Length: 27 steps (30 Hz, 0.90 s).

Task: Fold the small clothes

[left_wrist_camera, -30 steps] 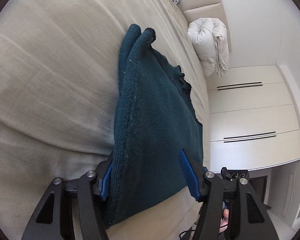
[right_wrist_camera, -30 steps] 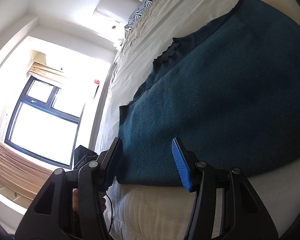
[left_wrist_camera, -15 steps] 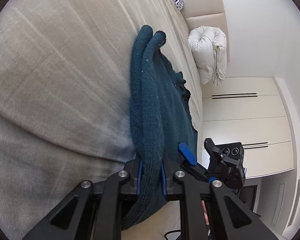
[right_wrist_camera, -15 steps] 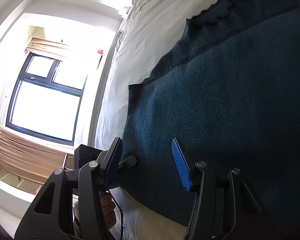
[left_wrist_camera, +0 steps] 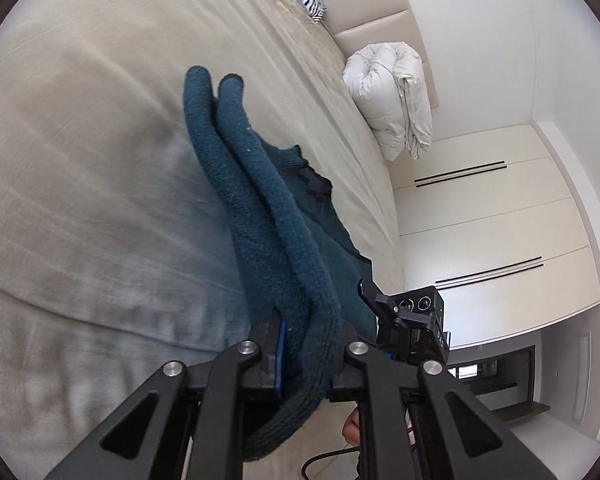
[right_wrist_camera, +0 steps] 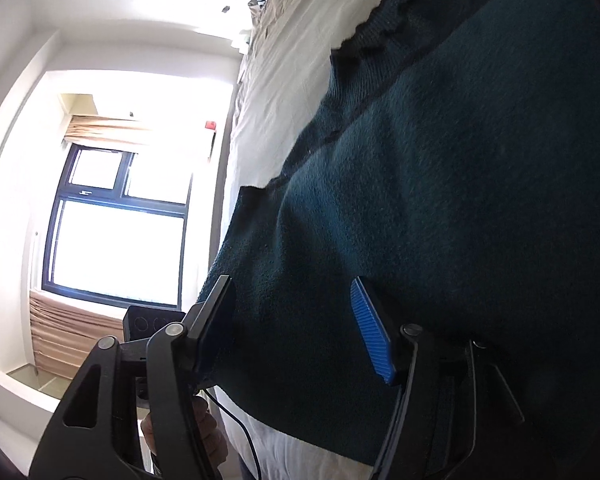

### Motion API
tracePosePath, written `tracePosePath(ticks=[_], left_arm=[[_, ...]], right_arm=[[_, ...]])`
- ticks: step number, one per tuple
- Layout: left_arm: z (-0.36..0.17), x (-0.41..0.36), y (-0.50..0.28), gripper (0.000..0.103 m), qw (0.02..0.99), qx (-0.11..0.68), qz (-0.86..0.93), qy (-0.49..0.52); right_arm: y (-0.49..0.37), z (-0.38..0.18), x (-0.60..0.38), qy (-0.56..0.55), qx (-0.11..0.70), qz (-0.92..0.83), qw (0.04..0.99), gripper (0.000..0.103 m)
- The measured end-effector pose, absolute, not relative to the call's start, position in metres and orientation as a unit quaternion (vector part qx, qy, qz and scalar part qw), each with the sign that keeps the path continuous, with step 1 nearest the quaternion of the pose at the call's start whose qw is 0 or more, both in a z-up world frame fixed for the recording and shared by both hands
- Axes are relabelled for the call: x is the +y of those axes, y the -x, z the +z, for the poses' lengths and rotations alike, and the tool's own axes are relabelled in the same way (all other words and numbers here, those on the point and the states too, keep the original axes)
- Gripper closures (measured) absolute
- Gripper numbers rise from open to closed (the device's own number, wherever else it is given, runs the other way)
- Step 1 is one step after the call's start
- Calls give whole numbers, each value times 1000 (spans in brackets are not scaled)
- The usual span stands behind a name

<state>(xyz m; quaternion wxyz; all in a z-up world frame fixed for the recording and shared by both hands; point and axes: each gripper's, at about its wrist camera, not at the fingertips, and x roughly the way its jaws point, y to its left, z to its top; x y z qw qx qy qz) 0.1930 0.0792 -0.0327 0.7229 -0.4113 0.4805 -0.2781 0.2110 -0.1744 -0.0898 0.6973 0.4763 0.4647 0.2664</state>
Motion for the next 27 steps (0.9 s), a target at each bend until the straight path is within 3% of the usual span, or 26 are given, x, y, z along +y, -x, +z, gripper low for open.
tracePosePath(ticks=[8, 14, 19, 23, 27], left_arm=[[9, -42, -214, 89, 736, 489, -338, 324], [-15, -145, -213, 87, 724, 515, -378, 263], [-45, -165, -207, 51, 710, 536, -382, 252], [-31, -146, -195, 43, 716, 511, -404, 251], [-20, -117, -182, 42, 737, 486, -398, 247]], right_arm=[[-198, -83, -281, -554, 404, 259, 680, 38], [-195, -100, -343, -604, 379, 245, 657, 30], [-192, -119, -363, -627, 377, 247, 636, 29], [-199, -115, -359, -609, 389, 247, 645, 29], [-194, -105, -363, -563, 426, 235, 668, 29]])
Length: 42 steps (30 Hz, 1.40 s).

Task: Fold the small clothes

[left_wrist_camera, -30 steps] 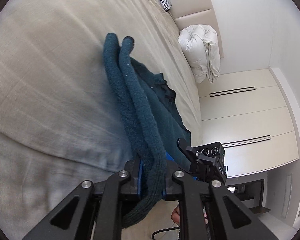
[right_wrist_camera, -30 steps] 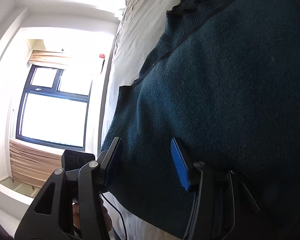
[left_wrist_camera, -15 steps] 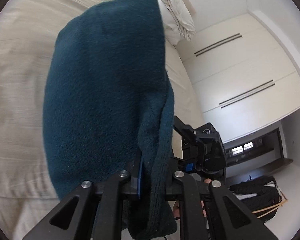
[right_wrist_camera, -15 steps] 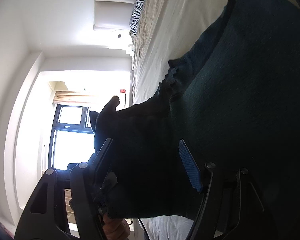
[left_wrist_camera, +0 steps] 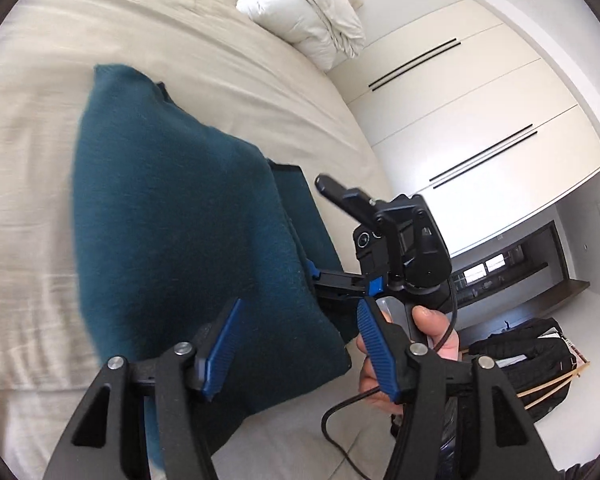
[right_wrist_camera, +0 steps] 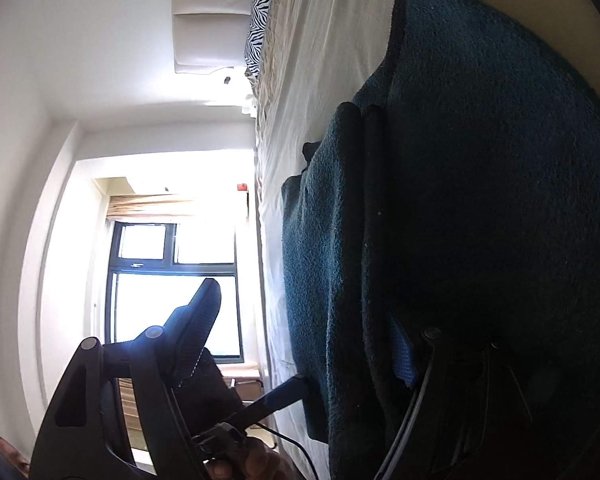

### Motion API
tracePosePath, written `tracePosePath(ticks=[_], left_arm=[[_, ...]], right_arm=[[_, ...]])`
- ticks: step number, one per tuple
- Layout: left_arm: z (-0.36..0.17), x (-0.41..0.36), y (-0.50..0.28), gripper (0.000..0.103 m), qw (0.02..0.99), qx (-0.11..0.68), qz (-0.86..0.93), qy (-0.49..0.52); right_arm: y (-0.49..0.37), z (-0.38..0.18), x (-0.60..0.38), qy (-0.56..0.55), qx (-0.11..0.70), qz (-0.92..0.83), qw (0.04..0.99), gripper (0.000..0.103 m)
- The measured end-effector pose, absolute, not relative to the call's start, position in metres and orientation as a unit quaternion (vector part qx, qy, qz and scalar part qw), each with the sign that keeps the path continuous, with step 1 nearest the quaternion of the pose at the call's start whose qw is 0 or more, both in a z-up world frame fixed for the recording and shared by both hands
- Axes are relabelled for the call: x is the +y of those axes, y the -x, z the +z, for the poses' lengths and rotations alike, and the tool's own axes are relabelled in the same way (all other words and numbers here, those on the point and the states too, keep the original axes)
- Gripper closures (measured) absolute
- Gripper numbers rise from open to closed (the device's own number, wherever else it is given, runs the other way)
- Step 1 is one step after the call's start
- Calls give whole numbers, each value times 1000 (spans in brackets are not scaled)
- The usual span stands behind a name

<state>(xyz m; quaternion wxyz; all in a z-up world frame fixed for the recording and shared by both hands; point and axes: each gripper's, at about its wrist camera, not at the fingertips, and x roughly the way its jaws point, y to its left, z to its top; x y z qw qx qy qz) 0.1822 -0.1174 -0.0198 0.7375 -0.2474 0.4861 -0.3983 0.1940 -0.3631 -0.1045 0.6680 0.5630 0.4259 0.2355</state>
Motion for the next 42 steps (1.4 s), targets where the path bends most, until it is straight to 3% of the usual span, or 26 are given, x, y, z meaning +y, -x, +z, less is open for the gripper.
tracePosePath(ticks=[4, 7, 9, 21, 35, 42], left_arm=[[-24, -94, -171, 42, 735, 482, -389, 275], [-37, -84, -171, 41, 730, 494, -376, 286], [-41, -75, -167, 41, 726, 495, -375, 295], [-35, -80, -166, 39, 730, 492, -378, 287], [-27, -106, -178, 39, 735, 503, -370, 266], [-27, -111, -188, 35, 739, 500, -366, 263]], right_arm=[[-199, -92, -345, -476, 478, 211, 707, 36], [-203, -88, -335, -414, 508, 182, 733, 63], [-203, -87, -337, -388, 521, 163, 743, 86], [-192, -42, -372, -317, 498, 121, 798, 90], [-170, -68, -409, -346, 497, 91, 791, 90], [-160, -56, -421, -341, 494, 91, 794, 90]])
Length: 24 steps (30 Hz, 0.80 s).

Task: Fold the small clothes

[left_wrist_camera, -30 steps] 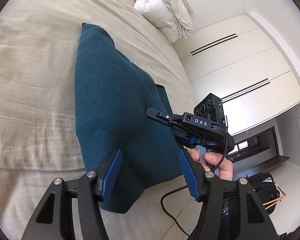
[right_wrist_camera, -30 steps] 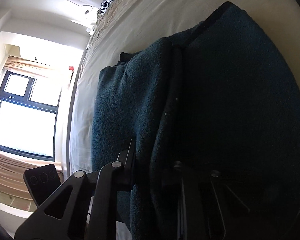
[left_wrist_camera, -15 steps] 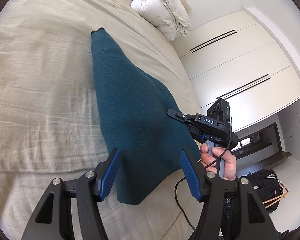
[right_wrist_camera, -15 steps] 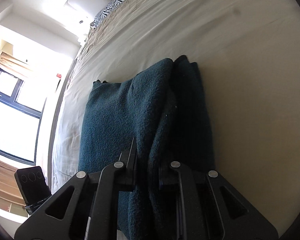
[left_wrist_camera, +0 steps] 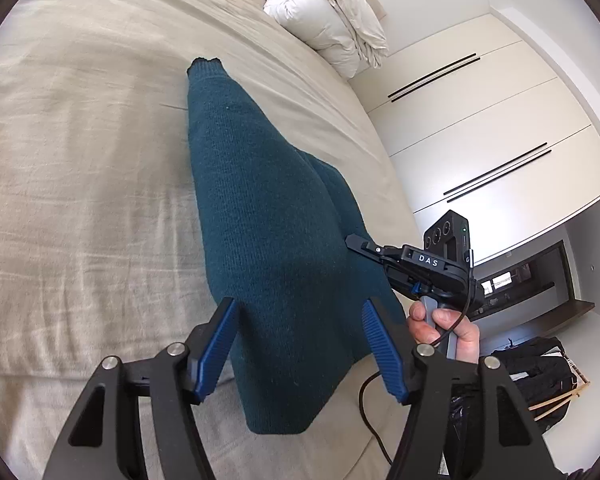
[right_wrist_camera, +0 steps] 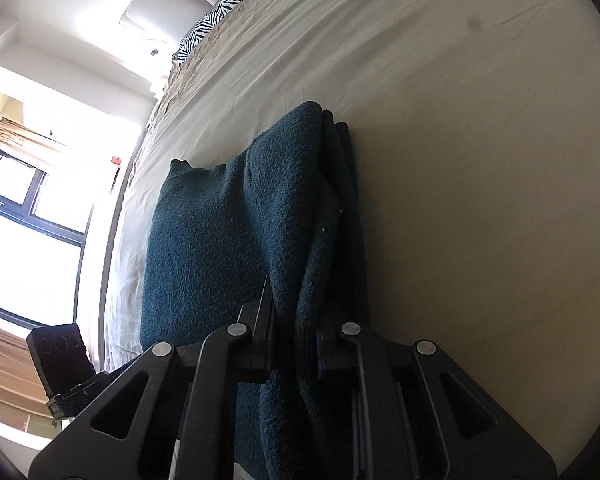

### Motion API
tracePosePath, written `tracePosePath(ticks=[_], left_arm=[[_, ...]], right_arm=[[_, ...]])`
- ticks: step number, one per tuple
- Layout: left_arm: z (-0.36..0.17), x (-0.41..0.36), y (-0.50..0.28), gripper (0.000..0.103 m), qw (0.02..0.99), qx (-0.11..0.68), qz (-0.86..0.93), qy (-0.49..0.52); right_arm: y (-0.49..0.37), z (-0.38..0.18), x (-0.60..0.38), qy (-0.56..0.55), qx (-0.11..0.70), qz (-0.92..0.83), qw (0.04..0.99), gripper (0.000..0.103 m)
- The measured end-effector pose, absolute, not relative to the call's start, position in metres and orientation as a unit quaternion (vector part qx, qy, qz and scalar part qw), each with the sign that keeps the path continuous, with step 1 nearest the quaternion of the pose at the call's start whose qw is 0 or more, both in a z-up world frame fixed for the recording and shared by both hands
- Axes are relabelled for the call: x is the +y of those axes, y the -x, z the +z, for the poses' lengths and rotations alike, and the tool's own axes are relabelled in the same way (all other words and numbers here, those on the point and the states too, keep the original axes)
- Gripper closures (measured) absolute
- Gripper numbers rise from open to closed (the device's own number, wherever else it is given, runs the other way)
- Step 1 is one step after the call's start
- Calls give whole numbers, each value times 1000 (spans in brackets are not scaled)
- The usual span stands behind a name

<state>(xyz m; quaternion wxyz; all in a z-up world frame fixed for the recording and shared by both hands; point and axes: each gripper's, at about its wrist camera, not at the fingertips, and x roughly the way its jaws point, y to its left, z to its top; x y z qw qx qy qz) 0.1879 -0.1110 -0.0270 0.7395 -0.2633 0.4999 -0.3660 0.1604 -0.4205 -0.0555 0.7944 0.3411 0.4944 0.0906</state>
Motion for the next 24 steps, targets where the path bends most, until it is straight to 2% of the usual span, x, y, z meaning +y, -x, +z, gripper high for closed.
tracePosePath(ticks=[10, 13, 16, 17, 18, 24], left_arm=[[-41, -117, -213, 27, 746, 511, -337, 260], [-48, -118, -221, 24, 746, 518, -325, 262], [-54, -119, -228, 23, 743, 525, -321, 263], [-57, -120, -230, 23, 742, 527, -320, 264], [-59, -121, -232, 23, 740, 528, -319, 267], [-65, -123, -237, 22, 735, 529, -323, 274]], right_arm=[[-164, -81, -426, -387, 472, 114, 784, 92], [-157, -67, -428, -392, 468, 101, 786, 85], [-147, -42, -437, -378, 444, 75, 809, 60], [-144, -34, -440, -371, 435, 63, 818, 41], [-143, -27, -441, -362, 431, 56, 825, 36], [-160, -37, -427, -321, 485, 65, 811, 36]])
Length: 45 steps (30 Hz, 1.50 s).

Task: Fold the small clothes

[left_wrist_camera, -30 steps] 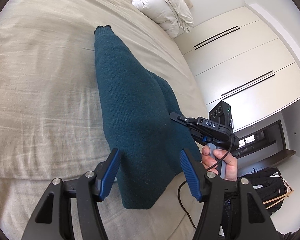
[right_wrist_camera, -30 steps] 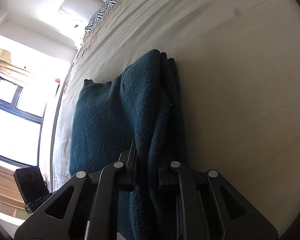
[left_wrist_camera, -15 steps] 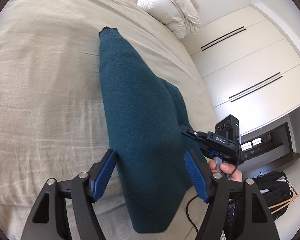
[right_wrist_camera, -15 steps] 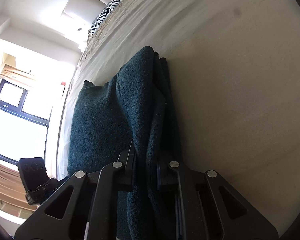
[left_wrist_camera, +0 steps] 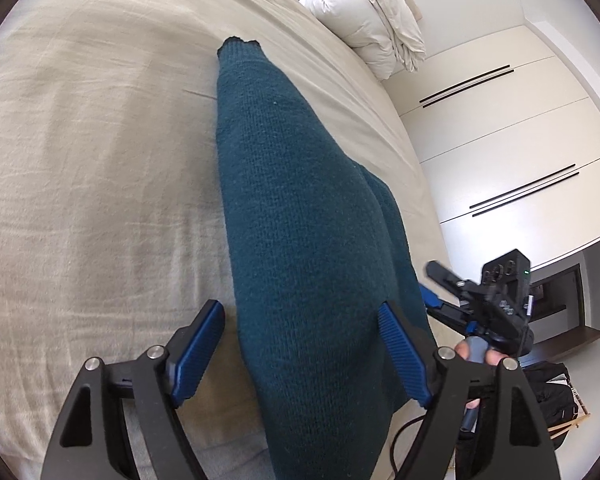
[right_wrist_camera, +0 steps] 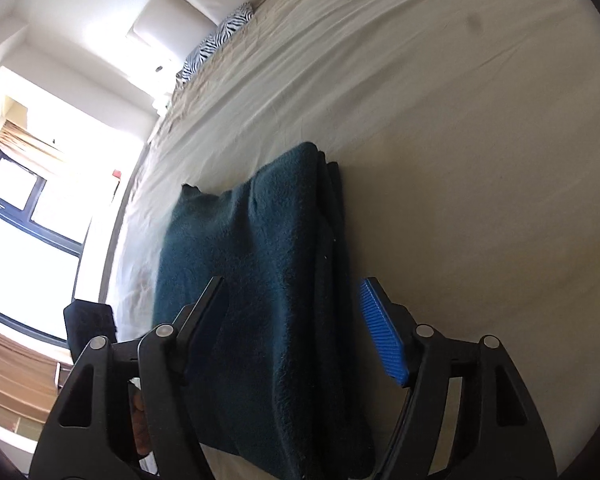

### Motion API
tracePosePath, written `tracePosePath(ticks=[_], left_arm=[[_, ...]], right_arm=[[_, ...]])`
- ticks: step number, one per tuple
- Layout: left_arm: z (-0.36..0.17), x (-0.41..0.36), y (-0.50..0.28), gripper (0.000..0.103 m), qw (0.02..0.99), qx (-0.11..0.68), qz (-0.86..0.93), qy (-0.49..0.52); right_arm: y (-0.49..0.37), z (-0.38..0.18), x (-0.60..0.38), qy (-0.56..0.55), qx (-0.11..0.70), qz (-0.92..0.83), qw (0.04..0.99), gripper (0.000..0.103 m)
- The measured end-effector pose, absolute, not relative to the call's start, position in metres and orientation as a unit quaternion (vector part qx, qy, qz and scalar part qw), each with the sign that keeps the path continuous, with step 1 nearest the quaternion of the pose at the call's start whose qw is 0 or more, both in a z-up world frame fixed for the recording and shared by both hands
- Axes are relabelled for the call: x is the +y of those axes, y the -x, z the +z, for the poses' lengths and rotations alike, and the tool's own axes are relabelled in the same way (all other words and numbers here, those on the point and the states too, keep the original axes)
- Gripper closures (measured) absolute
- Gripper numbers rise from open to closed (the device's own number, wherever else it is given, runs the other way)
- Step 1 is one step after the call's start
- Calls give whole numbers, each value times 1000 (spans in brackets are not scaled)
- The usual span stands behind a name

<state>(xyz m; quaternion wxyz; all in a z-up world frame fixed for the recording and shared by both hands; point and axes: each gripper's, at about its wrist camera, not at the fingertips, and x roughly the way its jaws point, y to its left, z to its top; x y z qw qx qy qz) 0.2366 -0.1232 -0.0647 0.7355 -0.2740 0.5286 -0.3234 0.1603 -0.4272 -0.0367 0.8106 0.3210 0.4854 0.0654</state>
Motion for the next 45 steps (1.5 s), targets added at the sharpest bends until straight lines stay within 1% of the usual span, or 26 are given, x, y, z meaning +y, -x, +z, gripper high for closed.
tracePosePath(ticks=[1, 2, 4, 5, 6, 7, 9, 10, 11, 12, 13, 15, 16, 18, 24, 30, 38, 45], left_arm=[[-64, -125, -238, 22, 735, 529, -325, 271], [-64, -126, -239, 22, 735, 530, -327, 267], [-65, -128, -241, 24, 733, 533, -331, 262], [-66, -128, -241, 24, 732, 534, -332, 263], [-67, -129, -243, 25, 730, 536, -332, 264], [-68, -130, -245, 28, 729, 538, -330, 265], [-68, -133, -248, 30, 728, 545, -326, 259], [-67, -136, -249, 32, 729, 548, -324, 252], [-66, -139, -250, 35, 731, 551, -321, 243], [-66, -141, -251, 41, 733, 554, -318, 234], [-66, -143, -252, 45, 733, 557, -316, 229], [-66, -147, -254, 51, 732, 561, -316, 224], [-65, -147, -253, 53, 733, 562, -314, 220], [-62, -152, -253, 56, 737, 563, -310, 210], [-40, -157, -244, 62, 757, 555, -295, 177], [-5, -136, -219, 62, 783, 530, -287, 153], [32, -80, -167, 62, 806, 508, -276, 127], [32, -29, -126, 62, 814, 507, -256, 122]], right_arm=[[-164, -46, -425, -329, 493, 68, 803, 36], [-166, -53, -426, -340, 498, 71, 794, 38], [-169, -58, -424, -349, 492, 75, 794, 39], [-170, -58, -421, -350, 493, 85, 792, 44], [-173, -60, -417, -346, 500, 95, 788, 52], [-175, -60, -412, -333, 509, 96, 788, 53], [-175, -60, -411, -318, 518, 98, 788, 57], [-174, -61, -415, -322, 520, 100, 785, 58], [-175, -63, -417, -329, 523, 101, 780, 62], [-173, -64, -422, -336, 523, 102, 777, 67], [-170, -65, -427, -340, 523, 102, 775, 69], [-167, -64, -426, -329, 523, 96, 780, 74], [-166, -61, -422, -316, 524, 91, 786, 75], [-164, -54, -414, -286, 525, 77, 798, 78], [-151, -17, -382, -174, 513, 30, 840, 82], [-117, 29, -337, -83, 486, 22, 870, 82], [-62, 70, -270, -79, 459, 66, 882, 82], [-13, 72, -201, -83, 456, 101, 880, 82]])
